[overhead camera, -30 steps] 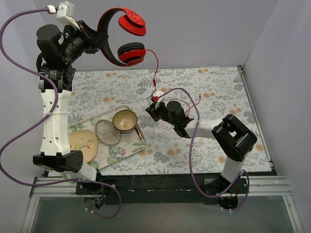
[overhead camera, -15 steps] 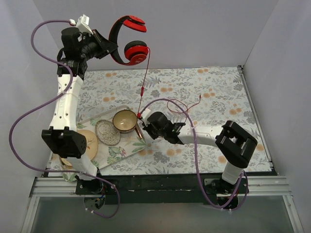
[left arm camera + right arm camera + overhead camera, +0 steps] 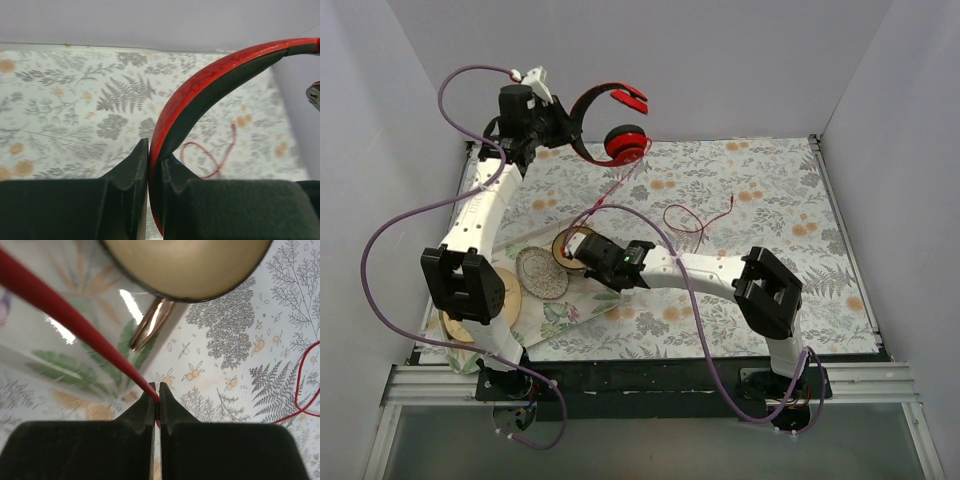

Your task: Wrap the headphones

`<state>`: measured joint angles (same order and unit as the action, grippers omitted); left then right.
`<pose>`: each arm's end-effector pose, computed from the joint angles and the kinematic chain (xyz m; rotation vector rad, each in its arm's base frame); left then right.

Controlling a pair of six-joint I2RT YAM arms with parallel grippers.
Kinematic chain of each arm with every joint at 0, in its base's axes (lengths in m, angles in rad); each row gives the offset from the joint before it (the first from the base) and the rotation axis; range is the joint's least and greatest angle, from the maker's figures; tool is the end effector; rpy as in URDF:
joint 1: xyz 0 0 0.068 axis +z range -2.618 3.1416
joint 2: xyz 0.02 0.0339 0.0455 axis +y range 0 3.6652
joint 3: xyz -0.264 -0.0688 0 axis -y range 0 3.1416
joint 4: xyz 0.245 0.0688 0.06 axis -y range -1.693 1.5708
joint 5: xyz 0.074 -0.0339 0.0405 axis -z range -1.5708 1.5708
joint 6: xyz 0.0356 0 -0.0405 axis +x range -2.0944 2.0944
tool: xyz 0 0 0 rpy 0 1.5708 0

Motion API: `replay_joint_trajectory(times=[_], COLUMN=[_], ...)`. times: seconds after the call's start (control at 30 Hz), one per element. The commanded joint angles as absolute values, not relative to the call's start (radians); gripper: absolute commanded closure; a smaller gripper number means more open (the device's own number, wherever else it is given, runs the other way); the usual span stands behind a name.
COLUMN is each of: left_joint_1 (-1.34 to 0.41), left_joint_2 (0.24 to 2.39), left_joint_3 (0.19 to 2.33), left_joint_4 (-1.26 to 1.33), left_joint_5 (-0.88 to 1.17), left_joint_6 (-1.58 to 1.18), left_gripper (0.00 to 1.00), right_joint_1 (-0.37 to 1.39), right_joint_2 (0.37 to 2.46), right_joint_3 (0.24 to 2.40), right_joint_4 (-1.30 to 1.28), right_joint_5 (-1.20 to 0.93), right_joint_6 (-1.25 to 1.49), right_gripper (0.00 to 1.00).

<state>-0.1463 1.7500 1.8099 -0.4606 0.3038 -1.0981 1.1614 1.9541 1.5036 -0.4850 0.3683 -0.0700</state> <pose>0.4015 -0.0699 0.4057 -0.7781 1.9775 -1.0792 0.1825 0.3885 0.2194 -1.2745 2.0577 0.0276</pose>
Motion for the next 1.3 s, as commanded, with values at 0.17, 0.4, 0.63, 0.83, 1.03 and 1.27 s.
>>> replay_joint_trajectory(times=[0.17, 0.4, 0.63, 0.83, 1.03, 1.27], left_joint_1=[-0.245, -0.328, -0.425, -0.551, -0.693, -0.755], left_joint_2=[1.577, 1.551, 1.509, 1.459, 1.456, 1.402], left_joint_3=[1.592, 1.462, 1.362, 1.321, 1.284, 1.272], left_joint_4=[-0.164, -0.120, -0.113, -0.221, -0.304, -0.393], left_joint_5=[-0.098, -0.138, -0.160, -0.127, -0.189, -0.062], left_joint_6=[-0.595, -0.338, -0.187, -0.153, -0.129, -0.193], left_gripper=[1.00, 1.00, 1.00, 1.00, 1.00, 1.00], right_joint_1=[1.213, 1.193, 1.109, 0.950, 0.868, 0.712], right_joint_2=[1.706, 1.433, 1.298, 1.331, 1.400, 1.486], right_joint_3=[1.575, 1.571, 1.601, 1.660, 1.797, 1.917], right_joint_4=[-0.929, -0.956, -0.751, -0.572, -0.502, -0.542], right_joint_5=[0.429, 0.576, 0.638, 0.588, 0.528, 0.485], right_joint_6=[-0.118, -0.135, -0.273, -0.416, -0.479, -0.460], right_gripper=[0.99, 0.99, 0.99, 0.99, 0.99, 0.99])
